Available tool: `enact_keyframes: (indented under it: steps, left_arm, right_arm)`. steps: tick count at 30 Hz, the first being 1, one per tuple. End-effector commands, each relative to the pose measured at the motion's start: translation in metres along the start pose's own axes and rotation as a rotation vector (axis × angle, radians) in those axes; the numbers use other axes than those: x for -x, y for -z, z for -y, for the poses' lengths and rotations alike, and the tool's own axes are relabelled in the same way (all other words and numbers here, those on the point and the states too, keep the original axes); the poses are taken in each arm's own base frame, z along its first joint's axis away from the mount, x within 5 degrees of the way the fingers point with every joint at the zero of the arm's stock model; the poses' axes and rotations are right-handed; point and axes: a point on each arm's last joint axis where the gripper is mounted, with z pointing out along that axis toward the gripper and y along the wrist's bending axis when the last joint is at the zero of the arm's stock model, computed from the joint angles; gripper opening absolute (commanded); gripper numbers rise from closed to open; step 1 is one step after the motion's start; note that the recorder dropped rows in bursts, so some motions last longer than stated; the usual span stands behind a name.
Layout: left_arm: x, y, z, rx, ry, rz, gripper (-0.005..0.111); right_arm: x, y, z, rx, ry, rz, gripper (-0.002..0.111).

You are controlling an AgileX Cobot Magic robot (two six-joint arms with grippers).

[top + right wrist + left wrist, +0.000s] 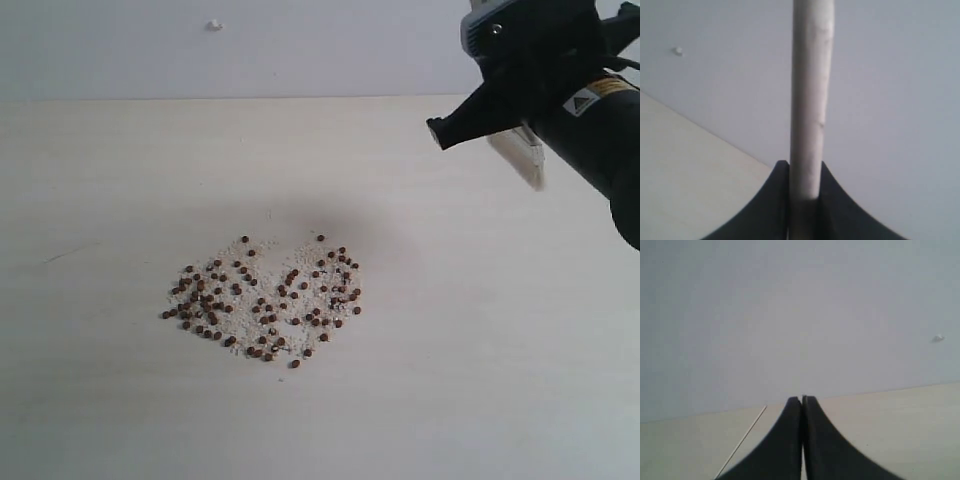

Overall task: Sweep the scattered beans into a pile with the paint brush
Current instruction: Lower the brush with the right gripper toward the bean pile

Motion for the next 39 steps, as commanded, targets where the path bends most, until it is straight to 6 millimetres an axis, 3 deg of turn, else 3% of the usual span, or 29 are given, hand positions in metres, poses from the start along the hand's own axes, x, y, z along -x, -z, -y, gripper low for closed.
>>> enact_keyframes:
  steps: [1,8,11,15,18,22,27,33,39]
  left_arm:
    - [-0.001,0.0,0.001,-0.006,0.002,0.002,0.0]
    - [-0.001,0.0,0.001,-0.006,0.002,0.002,0.0]
    - [-0.001,0.0,0.001,-0.006,0.002,0.002,0.0]
    - [-0.001,0.0,0.001,-0.006,0.002,0.002,0.0]
    - [-0.001,0.0,0.001,-0.006,0.002,0.002,0.0]
    - [-0.001,0.0,0.001,-0.006,0.002,0.002,0.0]
    - [-0.001,0.0,0.001,-0.011,0.003,0.003,0.0]
    - [-0.001,0.0,0.002,-0.028,0.005,0.007,0.0]
    - [-0.001,0.0,0.002,-0.031,0.005,0.008,0.0]
  right_arm:
    - [-0.009,0.005,0.002,-0.048,-0.016,-0.025,0.0]
    - [-0.036,0.021,-0.009,-0.003,-0.113,-0.132,0.0]
    - [-0.041,0.033,-0.03,0.045,-0.109,-0.145,0.0]
    - [-0.053,0.034,-0.056,0.036,-0.127,-0.209,0.0]
    - [-0.061,0.032,-0.074,-0.012,-0.087,-0.154,0.0]
    - [-0.066,0.01,-0.098,0.014,-0.149,-0.157,0.0]
    - [-0.058,-0.016,-0.125,0.128,-0.261,-0.177,0.0]
    - [-0.051,-0.04,-0.143,0.164,-0.372,-0.214,0.0]
    - [-0.042,-0.052,-0.152,0.196,-0.51,-0.226,0.0]
